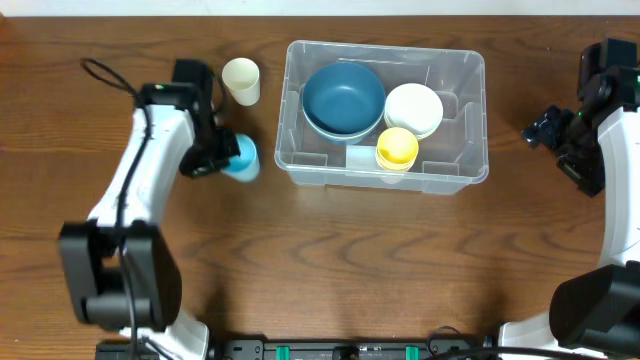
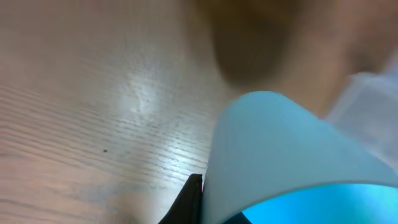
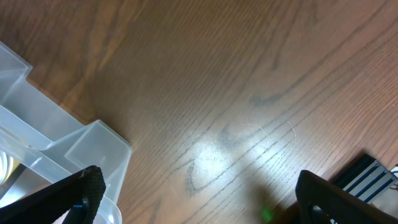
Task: Pack container
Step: 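Lift the light-blue cup and carry it over the bin, then lower the light-blue cup into the bin's front-left beside the teal bowl, then open the left gripper and withdraw it from the bin, then move the left gripper to the cream cup and grasp it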
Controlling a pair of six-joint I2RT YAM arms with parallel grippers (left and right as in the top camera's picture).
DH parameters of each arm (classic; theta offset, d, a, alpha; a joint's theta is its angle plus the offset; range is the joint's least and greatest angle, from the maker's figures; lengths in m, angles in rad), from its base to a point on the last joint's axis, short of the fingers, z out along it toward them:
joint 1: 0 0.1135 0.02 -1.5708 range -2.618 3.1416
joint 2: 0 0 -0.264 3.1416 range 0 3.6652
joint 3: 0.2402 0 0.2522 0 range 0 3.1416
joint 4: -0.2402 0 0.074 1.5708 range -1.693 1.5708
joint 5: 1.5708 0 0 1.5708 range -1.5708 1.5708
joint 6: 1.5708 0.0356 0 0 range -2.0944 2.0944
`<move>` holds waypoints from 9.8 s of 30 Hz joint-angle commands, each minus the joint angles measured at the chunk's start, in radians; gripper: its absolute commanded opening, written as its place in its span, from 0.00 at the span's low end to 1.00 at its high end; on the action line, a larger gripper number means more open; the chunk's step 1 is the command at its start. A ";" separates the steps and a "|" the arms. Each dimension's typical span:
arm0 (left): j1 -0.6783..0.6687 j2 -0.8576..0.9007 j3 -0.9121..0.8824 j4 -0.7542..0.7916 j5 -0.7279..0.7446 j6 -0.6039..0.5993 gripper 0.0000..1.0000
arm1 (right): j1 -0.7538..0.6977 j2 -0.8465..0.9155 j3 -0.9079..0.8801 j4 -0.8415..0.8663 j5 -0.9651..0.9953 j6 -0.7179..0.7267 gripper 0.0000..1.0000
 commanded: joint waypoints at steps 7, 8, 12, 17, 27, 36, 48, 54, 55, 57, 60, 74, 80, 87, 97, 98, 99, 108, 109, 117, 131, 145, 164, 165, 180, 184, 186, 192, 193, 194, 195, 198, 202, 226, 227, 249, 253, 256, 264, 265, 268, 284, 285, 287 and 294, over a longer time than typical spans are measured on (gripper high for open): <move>-0.020 -0.312 0.246 -0.064 -0.078 -0.047 0.06 | -0.004 -0.001 -0.003 0.000 0.003 0.013 0.99; -0.036 -0.338 0.260 -0.059 -0.078 -0.047 0.06 | -0.004 -0.001 -0.003 0.000 0.003 0.013 0.99; -0.146 -0.391 0.271 0.001 -0.077 -0.047 0.06 | -0.004 -0.001 -0.003 0.000 0.003 0.013 0.99; -0.325 -0.345 0.271 0.100 -0.078 -0.047 0.06 | -0.004 -0.001 -0.003 0.000 0.003 0.013 0.99; -0.446 -0.143 0.271 0.141 -0.079 -0.045 0.06 | -0.004 -0.001 -0.003 0.000 0.003 0.013 0.99; -0.446 -0.019 0.270 0.063 -0.079 -0.044 0.06 | -0.004 -0.001 -0.003 0.000 0.003 0.013 0.99; -0.446 0.074 0.256 0.016 -0.079 -0.044 0.06 | -0.004 -0.001 -0.003 0.000 0.003 0.013 0.99; -0.446 0.122 0.256 0.028 -0.079 -0.043 0.06 | -0.004 -0.001 -0.003 0.000 0.003 0.013 0.99; -0.446 0.127 0.256 0.029 -0.079 -0.044 0.06 | -0.004 -0.001 -0.003 0.000 0.003 0.013 0.99; -0.446 0.140 0.256 0.029 -0.079 -0.044 0.06 | -0.004 -0.001 -0.003 0.000 0.003 0.013 0.99; -0.446 0.152 0.256 0.027 -0.079 -0.044 0.06 | -0.004 -0.001 -0.003 0.000 0.003 0.013 0.99; -0.446 0.165 0.256 -0.013 -0.079 -0.062 0.06 | -0.004 -0.001 -0.003 0.000 0.003 0.013 0.99; -0.446 0.201 0.256 -0.013 -0.079 -0.062 0.06 | -0.004 -0.001 -0.003 0.000 0.003 0.013 0.99; -0.436 0.219 0.256 -0.001 -0.082 -0.058 0.13 | -0.004 -0.001 -0.003 0.000 0.003 0.013 0.99; -0.407 0.214 0.276 -0.008 -0.081 -0.058 0.40 | -0.005 -0.001 -0.003 0.000 0.003 0.013 0.99; -0.403 0.208 0.288 -0.013 -0.081 -0.058 0.40 | -0.005 -0.001 -0.003 0.000 0.003 0.013 0.99; -0.400 0.200 0.301 -0.018 -0.081 -0.058 0.40 | -0.005 -0.001 -0.003 0.000 0.003 0.013 0.99; -0.393 0.071 0.386 -0.035 -0.081 -0.032 0.40 | -0.005 -0.001 -0.003 0.000 0.003 0.013 0.99; -0.393 0.064 0.386 -0.038 -0.082 -0.032 0.40 | -0.005 -0.001 -0.003 0.000 0.003 0.013 0.99; -0.392 0.086 0.375 -0.051 -0.082 -0.032 0.40 | -0.005 -0.001 -0.003 0.000 0.003 0.013 0.99; -0.392 0.183 0.373 -0.051 -0.003 -0.032 0.41 | -0.005 -0.001 -0.003 0.000 0.003 0.013 0.99; -0.392 0.285 0.372 -0.055 0.032 -0.033 0.43 | -0.005 -0.001 -0.003 0.000 0.003 0.013 0.99; -0.392 0.288 0.308 -0.039 0.056 -0.047 0.33 | -0.005 -0.001 -0.003 0.000 0.003 0.013 0.99; -0.392 0.288 0.308 -0.038 0.065 -0.047 0.30 | -0.005 -0.001 -0.003 0.000 0.003 0.013 0.99; -0.393 0.289 0.308 -0.031 0.129 -0.043 0.06 | -0.005 -0.001 -0.003 0.000 0.003 0.013 0.99; -0.393 0.288 0.308 -0.031 0.129 -0.043 0.06 | -0.005 -0.001 -0.003 0.000 0.003 0.013 0.99; -0.393 0.288 0.308 -0.031 0.128 -0.028 0.06 | -0.005 -0.001 -0.003 0.000 0.003 0.013 0.99; -0.393 0.288 0.308 -0.027 0.128 0.000 0.06 | -0.005 -0.001 -0.003 0.000 0.003 0.013 0.99; -0.395 0.288 0.308 -0.027 0.128 0.007 0.06 | -0.005 -0.001 -0.003 0.000 0.003 0.013 0.99; -0.398 0.288 0.308 -0.027 0.128 0.018 0.06 | -0.005 -0.001 -0.003 0.000 0.003 0.013 0.99; -0.402 0.288 0.308 -0.027 0.128 0.029 0.06 | -0.005 -0.001 -0.003 0.000 0.003 0.013 0.99; -0.420 0.288 0.308 -0.027 0.128 0.058 0.06 | -0.005 -0.001 -0.003 0.000 0.003 0.013 0.99; -0.448 0.288 0.308 -0.020 0.128 0.082 0.09 | -0.005 -0.001 -0.003 0.000 0.003 0.013 0.99; -0.431 0.049 0.503 -0.034 -0.127 0.023 0.60 | -0.005 -0.001 -0.003 0.000 0.003 0.013 0.99; -0.418 0.029 0.512 -0.032 -0.191 0.002 0.62 | -0.005 -0.001 -0.003 0.000 0.003 0.013 0.99; 0.106 0.232 0.528 0.158 -0.024 0.029 0.88 | -0.005 -0.001 -0.003 0.000 0.003 0.013 0.99; 0.093 0.307 0.528 0.193 -0.023 0.036 0.88 | -0.005 -0.001 -0.003 0.000 0.003 0.013 0.99; 0.081 0.355 0.528 0.215 -0.018 0.045 0.88 | -0.005 -0.001 -0.003 0.000 0.003 0.013 0.99; 0.074 0.473 0.528 0.221 -0.018 0.047 0.88 | -0.005 -0.001 -0.003 0.000 0.003 0.013 0.99; 0.074 0.485 0.528 0.221 -0.018 0.047 0.88 | -0.005 -0.001 -0.003 0.000 0.003 0.013 0.99; 0.074 0.512 0.527 0.221 -0.017 0.047 0.88 | -0.005 -0.001 -0.003 0.000 0.003 0.013 0.99; 0.073 0.560 0.517 0.194 -0.017 0.046 0.32 | -0.005 -0.001 -0.003 0.000 0.003 0.013 0.99; 0.073 0.560 0.517 0.190 -0.017 0.047 0.25 | -0.005 -0.001 -0.003 0.000 0.003 0.013 0.99; 0.073 0.560 0.517 0.183 -0.017 0.047 0.08 | -0.005 -0.001 -0.003 0.000 0.003 0.013 0.99; 0.073 0.514 0.518 0.151 0.023 0.048 0.06 | -0.005 -0.001 -0.003 0.000 0.003 0.013 0.99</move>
